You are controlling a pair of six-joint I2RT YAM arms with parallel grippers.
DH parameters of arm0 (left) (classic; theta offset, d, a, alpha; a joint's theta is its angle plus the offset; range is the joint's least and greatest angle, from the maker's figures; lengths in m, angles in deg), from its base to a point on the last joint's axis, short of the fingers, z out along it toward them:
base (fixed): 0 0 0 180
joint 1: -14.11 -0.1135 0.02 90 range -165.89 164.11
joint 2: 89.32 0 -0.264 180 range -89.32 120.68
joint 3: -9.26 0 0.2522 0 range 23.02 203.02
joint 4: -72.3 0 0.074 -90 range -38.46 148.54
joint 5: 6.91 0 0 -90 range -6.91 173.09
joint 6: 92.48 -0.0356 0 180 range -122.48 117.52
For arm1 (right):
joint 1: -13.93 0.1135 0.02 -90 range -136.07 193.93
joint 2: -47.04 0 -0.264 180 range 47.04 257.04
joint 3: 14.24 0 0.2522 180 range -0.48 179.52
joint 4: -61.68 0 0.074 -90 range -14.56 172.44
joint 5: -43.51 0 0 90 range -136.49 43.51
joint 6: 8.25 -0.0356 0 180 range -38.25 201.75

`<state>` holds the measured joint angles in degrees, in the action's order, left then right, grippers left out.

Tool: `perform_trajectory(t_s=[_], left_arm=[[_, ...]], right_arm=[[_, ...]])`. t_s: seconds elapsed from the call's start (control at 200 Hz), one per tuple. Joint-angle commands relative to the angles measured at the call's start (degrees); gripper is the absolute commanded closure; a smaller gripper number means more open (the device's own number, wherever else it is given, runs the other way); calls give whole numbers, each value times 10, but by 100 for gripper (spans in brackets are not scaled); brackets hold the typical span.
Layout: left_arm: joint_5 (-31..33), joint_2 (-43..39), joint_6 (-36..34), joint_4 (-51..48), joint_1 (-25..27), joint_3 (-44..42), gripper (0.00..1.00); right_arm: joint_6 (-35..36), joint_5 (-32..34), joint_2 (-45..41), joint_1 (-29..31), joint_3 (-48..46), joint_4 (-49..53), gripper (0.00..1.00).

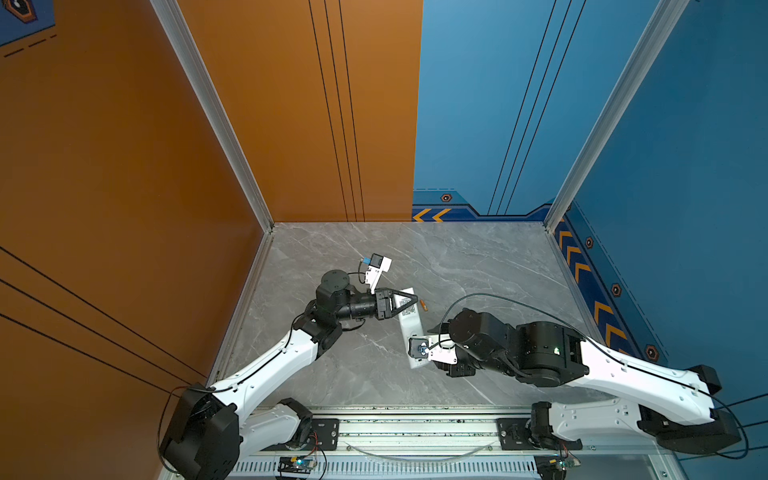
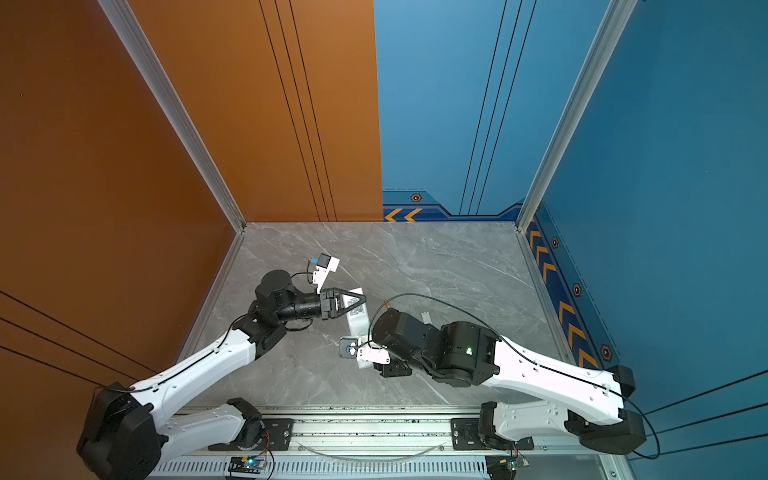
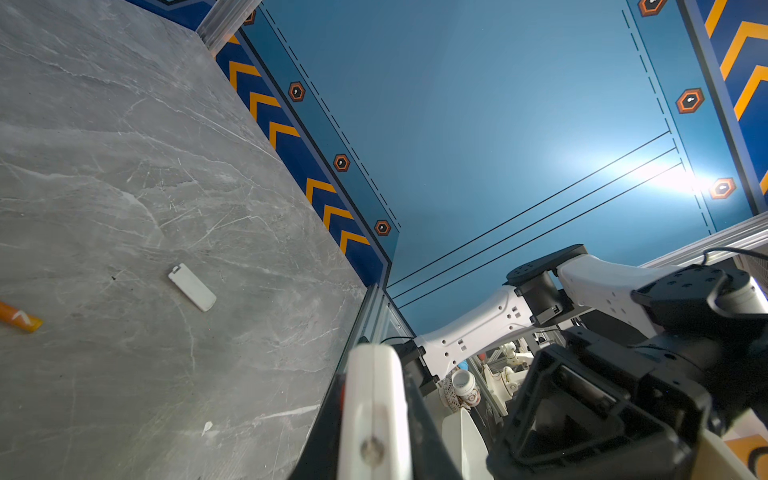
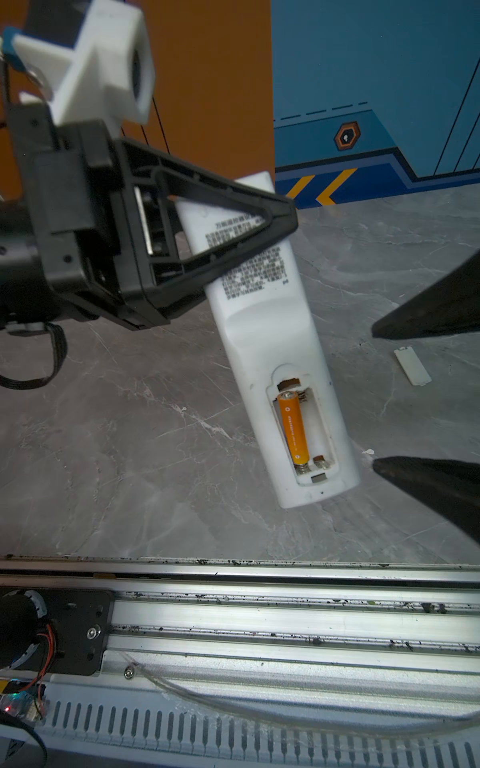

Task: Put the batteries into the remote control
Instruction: 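Swing the right gripper over the remote's battery compartment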

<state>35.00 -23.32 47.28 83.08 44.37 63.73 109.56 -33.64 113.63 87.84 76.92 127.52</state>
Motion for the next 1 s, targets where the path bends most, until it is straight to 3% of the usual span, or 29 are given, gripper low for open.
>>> perform_trajectory(t_s=[0.0,0.996], left_arm=[[-25,-3,-9,7,-5,18,100],[-38,-17,-18,7,-5,4,100]], right_arm=[[15,15,15,7,19,16,61],[44,27,81,11,25,-9,73]])
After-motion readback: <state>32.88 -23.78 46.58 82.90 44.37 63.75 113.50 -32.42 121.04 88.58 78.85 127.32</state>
